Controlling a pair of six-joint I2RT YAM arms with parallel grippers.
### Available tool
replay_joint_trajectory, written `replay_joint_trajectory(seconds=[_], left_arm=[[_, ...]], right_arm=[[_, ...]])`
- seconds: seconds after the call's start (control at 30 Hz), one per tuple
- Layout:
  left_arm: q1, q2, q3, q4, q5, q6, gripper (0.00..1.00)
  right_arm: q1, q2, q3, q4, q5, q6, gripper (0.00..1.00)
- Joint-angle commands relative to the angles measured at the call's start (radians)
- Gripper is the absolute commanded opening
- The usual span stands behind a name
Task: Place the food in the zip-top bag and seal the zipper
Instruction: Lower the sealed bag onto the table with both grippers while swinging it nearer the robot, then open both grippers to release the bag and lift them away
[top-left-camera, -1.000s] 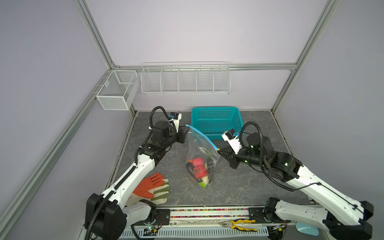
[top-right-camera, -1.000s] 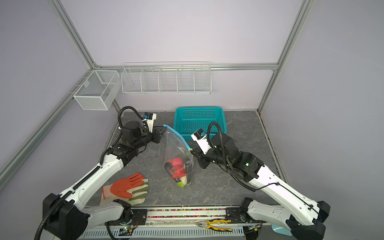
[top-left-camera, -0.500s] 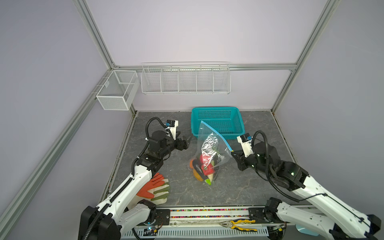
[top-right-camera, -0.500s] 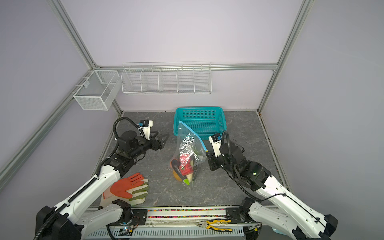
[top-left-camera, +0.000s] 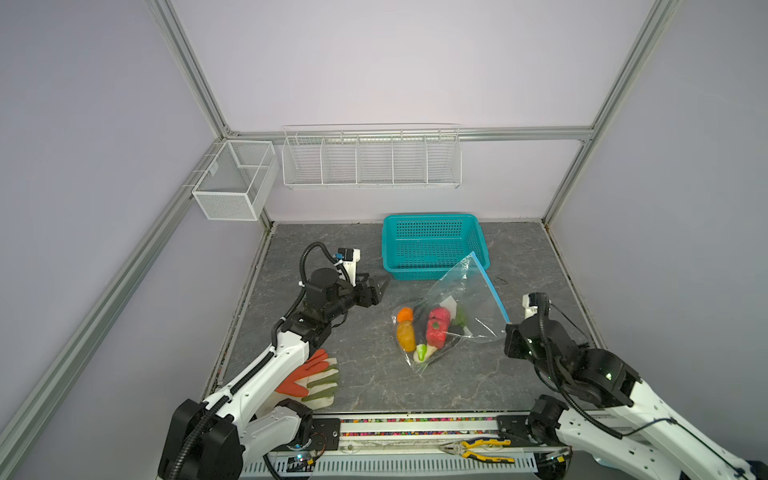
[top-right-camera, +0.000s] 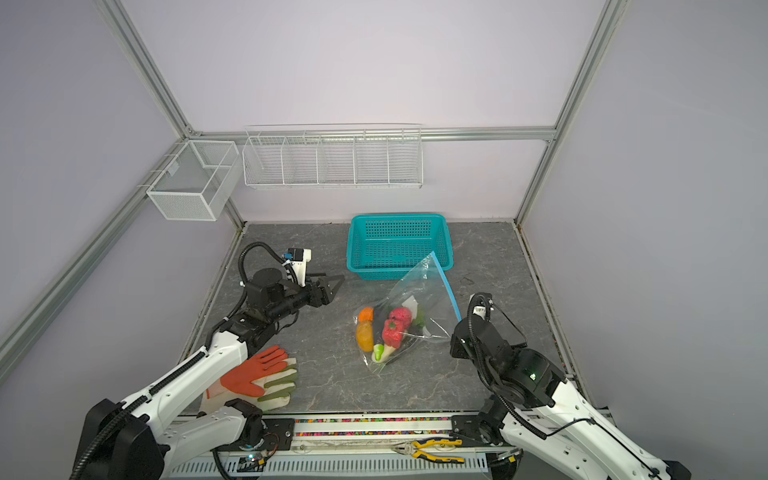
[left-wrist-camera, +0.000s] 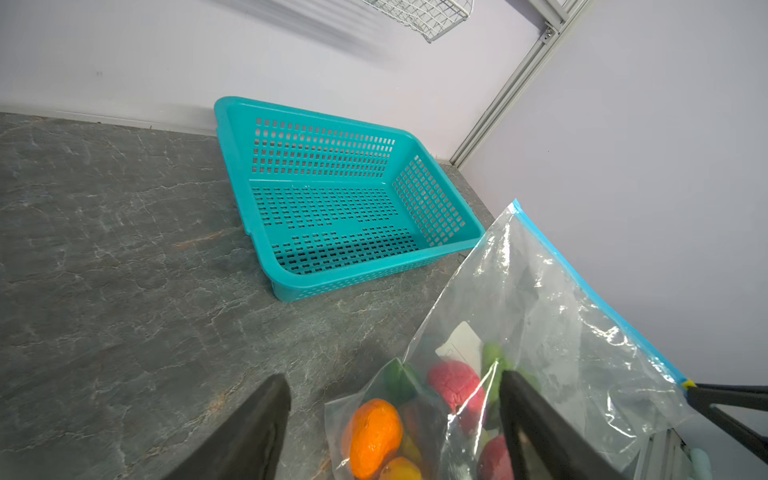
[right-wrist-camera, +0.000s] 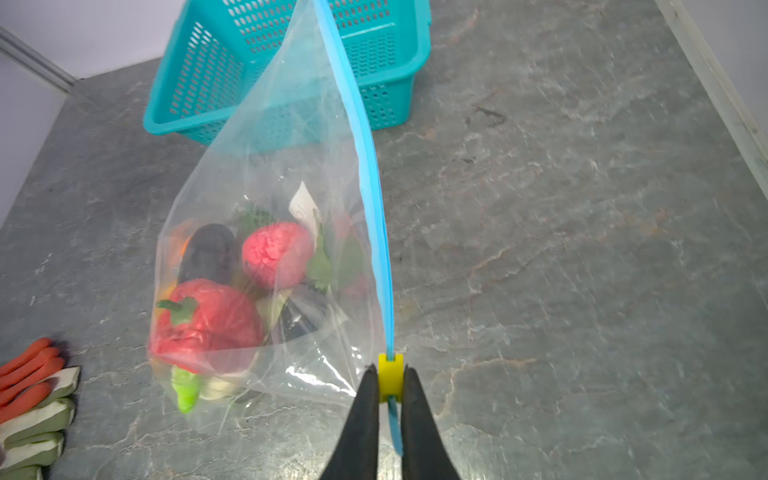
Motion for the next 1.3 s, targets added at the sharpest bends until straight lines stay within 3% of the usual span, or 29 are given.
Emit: replay_joint_trajectory(seconds=[0.0, 0.27, 0.3, 0.4, 0.5, 0.6, 0.73, 0.87, 1.03, 1.17, 1.27], left_arm=[[-0.017, 0.020, -0.014, 0.042, 0.008, -0.036, 0.79], [-0.029, 0.087, 0.010, 0.029, -0.002, -0.064, 0.76], [-0.030, 0.089, 0.009, 0.032, -0.002, -0.064, 0.76], [-0.031, 0.095, 0.002, 0.035, -0.003, -0.067, 0.78], [-0.032, 0.082, -0.007, 0.022, -0.009, -0.058, 0.82], [-0.033, 0.061, -0.024, 0.017, -0.026, -0.041, 0.87], [-0.032, 0.039, -0.030, -0.010, -0.045, -0.017, 0.91], [-0.032, 0.038, -0.023, -0.028, -0.048, 0.000, 0.92], [-0.031, 0.042, -0.019, -0.037, -0.076, 0.009, 0.92], [-0.031, 0.029, 0.006, -0.106, -0.196, 0.031, 0.92], [-0.031, -0.002, -0.025, -0.112, -0.320, 0.026, 0.82]], right_arm=[[-0.004, -0.047, -0.029, -0.071, 0.064, 0.135, 0.12], [-0.012, -0.059, 0.036, -0.042, 0.256, -0.060, 0.61], [-0.011, -0.052, 0.046, -0.026, 0.269, -0.096, 0.63], [-0.014, -0.026, 0.050, 0.149, 0.207, -0.282, 0.59], [-0.015, 0.042, 0.011, 0.364, 0.019, -0.419, 0.55], [-0.018, 0.175, 0.009, 0.501, -0.148, -0.473, 0.55], [-0.055, 0.358, 0.024, 0.595, -0.267, -0.501, 0.56], [-0.175, 0.492, -0.056, 0.775, -0.444, -0.474, 0.57], [-0.325, 0.629, -0.139, 0.947, -0.581, -0.425, 0.57], [-0.415, 0.686, -0.148, 0.961, -0.631, -0.379, 0.61], [-0.462, 0.644, -0.135, 0.938, -0.642, -0.409, 0.65]])
